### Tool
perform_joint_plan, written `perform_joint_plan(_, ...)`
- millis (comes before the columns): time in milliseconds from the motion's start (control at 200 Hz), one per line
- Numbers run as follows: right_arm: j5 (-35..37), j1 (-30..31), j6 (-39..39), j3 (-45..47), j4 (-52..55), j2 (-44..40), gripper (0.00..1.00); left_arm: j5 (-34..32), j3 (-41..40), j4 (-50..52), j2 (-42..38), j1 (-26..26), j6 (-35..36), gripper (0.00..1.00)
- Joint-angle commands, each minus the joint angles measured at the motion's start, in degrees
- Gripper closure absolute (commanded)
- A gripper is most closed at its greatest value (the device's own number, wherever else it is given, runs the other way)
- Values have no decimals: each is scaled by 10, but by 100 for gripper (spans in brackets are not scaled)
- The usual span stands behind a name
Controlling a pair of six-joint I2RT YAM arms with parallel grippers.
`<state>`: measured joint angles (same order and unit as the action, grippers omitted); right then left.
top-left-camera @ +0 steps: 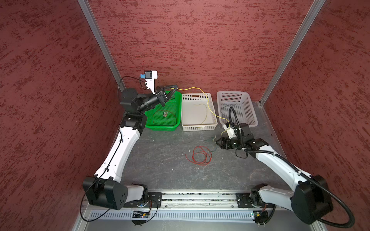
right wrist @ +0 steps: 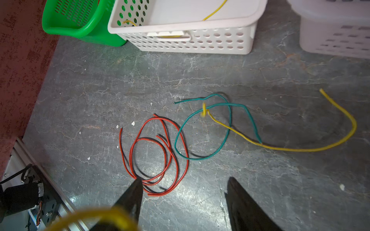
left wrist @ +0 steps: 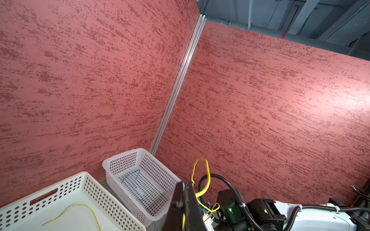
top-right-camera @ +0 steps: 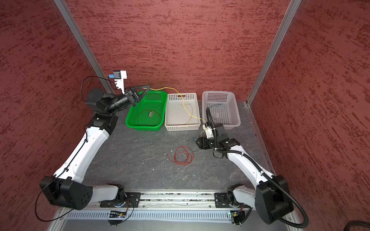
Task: Untangle and sort cables by color
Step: Place the cable into the container.
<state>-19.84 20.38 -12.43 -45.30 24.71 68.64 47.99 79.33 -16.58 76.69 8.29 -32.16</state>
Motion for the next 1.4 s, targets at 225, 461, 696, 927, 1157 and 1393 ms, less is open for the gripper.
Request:
perform_joint_plan(225,-8,-6,4,10,-19,-29,33,-89,138,100,139,-8,106,100)
perform_joint_plan(461,2,-10,8,15,-15,-34,33,-120,190,136,216,-19,152,100)
perform_joint_plan(696,6,-12,10,17,-17,-30,33,-122,203,135,248,-38,164,100)
perform_joint_plan(927,2,-13,5,25,-29,-21,33,-163,180,155,257,-33,211,100)
perform_joint_plan(1157,4,-13,4,22,-28,-18,34,-231,169,180,273,-7,273,100)
perform_joint_plan(1393,4,-13,-1,25,-34,-12,34,-336,142,196,280,67,358,100)
